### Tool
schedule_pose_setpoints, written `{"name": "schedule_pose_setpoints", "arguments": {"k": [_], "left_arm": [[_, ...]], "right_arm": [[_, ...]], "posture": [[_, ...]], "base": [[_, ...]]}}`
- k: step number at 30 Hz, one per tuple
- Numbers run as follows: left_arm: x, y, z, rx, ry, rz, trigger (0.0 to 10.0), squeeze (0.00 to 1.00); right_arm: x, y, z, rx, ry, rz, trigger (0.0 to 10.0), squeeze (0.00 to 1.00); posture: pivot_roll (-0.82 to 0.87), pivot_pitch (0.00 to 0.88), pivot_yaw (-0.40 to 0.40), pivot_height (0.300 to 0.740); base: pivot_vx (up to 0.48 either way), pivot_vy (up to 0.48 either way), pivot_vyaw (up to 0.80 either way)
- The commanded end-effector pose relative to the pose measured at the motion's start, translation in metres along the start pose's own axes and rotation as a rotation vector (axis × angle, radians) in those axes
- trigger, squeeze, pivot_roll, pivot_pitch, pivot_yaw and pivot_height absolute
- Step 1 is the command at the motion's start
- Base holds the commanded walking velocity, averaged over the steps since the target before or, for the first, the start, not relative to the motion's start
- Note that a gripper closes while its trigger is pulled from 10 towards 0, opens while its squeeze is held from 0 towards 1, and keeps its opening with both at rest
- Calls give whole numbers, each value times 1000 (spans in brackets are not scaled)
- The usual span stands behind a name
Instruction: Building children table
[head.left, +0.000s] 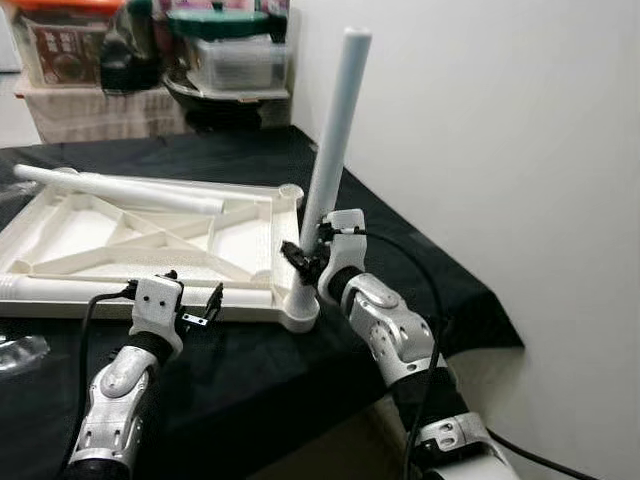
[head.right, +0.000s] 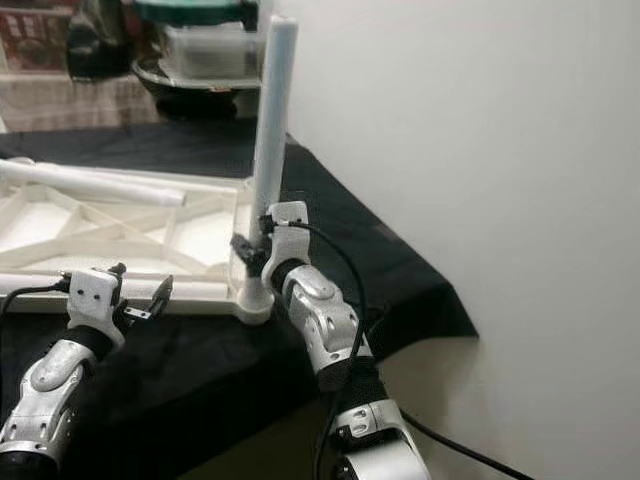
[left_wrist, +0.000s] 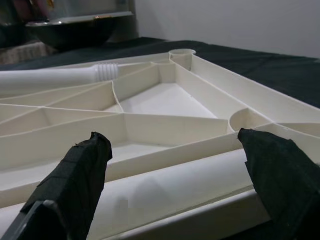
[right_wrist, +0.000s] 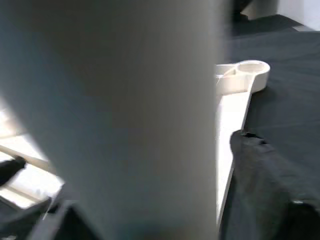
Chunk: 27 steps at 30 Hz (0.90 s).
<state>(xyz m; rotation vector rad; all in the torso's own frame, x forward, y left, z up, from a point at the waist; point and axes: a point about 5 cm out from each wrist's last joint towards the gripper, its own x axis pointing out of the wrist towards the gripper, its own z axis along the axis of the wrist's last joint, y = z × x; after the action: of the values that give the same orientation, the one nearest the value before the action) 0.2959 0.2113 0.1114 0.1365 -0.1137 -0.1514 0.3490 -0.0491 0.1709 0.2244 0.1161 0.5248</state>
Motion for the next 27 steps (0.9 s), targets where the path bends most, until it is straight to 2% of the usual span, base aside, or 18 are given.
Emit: {"name": "schedule_pose_setpoints", "arguments": {"k": [1, 2, 3, 4, 6, 7, 8, 10, 11, 12, 15, 20, 24, 26, 27], "left_arm": [[1, -5, 0, -2, -3, -18, 10000, 0], [1, -5, -1, -3, -3, -18, 10000, 0], [1, -5, -1, -3, -3, -18, 10000, 0], [0, -5, -1, -4, -1, -19, 10000, 0], [0, -5, -2, -6, 2, -19, 10000, 0], [0, -5, -2, -6, 2, -19, 10000, 0], [0, -5, -2, -6, 2, -19, 10000, 0], [0, -5, -2, -6, 2, -19, 10000, 0], [0, -5, -2, -6, 3, -19, 10000, 0], [0, -5, -2, -6, 3, -19, 10000, 0], [-1, -2, -1, -1, 1, -11, 10000, 0], [-2, 1, -1, 2, 3, -2, 10000, 0], [-4, 3, -2, 5, 5, 2, 10000, 0], [-4, 4, -2, 9, 7, 3, 10000, 0], [-4, 4, -2, 9, 7, 3, 10000, 0]], "right_arm": [[-3, -1, 12, 14, -70, 31, 10000, 1000], [-7, 2, 16, 30, -95, 91, 10000, 1000], [-7, 2, 16, 30, -95, 91, 10000, 1000], [-13, 6, 19, 51, -126, 174, 10000, 1000], [-32, 21, 26, 60, -185, 433, 10000, 1000], [-32, 21, 26, 60, -185, 433, 10000, 1000], [-39, 26, 27, 60, -200, 508, 10000, 1000], [-39, 26, 27, 60, -200, 508, 10000, 1000], [-47, 31, 26, 54, -190, 604, 10000, 1000], [-47, 31, 26, 54, -190, 604, 10000, 1000], [-60, 39, 12, -6, -113, 736, 10000, 1000], [-65, 46, 12, -4, -107, 786, 10000, 1000], [-75, 53, 10, -9, -88, 878, 10000, 1000], [-87, 57, 8, -9, -62, 979, 10000, 1000], [-87, 57, 8, -9, -62, 979, 10000, 1000]], "posture": [[49, 0, -124, 740], [49, 0, -124, 740], [49, 0, -124, 740], [44, 0, -122, 740], [42, 0, -119, 740], [42, 0, -119, 740], [42, 0, -119, 740], [42, 0, -119, 740], [40, 0, -117, 740], [40, 0, -117, 740], [50, 0, -121, 740], [52, 0, -120, 740], [54, 0, -118, 740], [53, 0, -114, 740], [53, 0, -114, 740]], "base": [[0, 0, 0], [0, 0, 0], [0, 0, 0], [0, 0, 0], [0, 0, 0], [0, 0, 0], [0, 0, 0], [0, 0, 0], [0, 0, 0], [0, 0, 0], [0, 0, 0], [0, 0, 0], [0, 0, 0], [0, 0, 0], [0, 0, 0]]}}
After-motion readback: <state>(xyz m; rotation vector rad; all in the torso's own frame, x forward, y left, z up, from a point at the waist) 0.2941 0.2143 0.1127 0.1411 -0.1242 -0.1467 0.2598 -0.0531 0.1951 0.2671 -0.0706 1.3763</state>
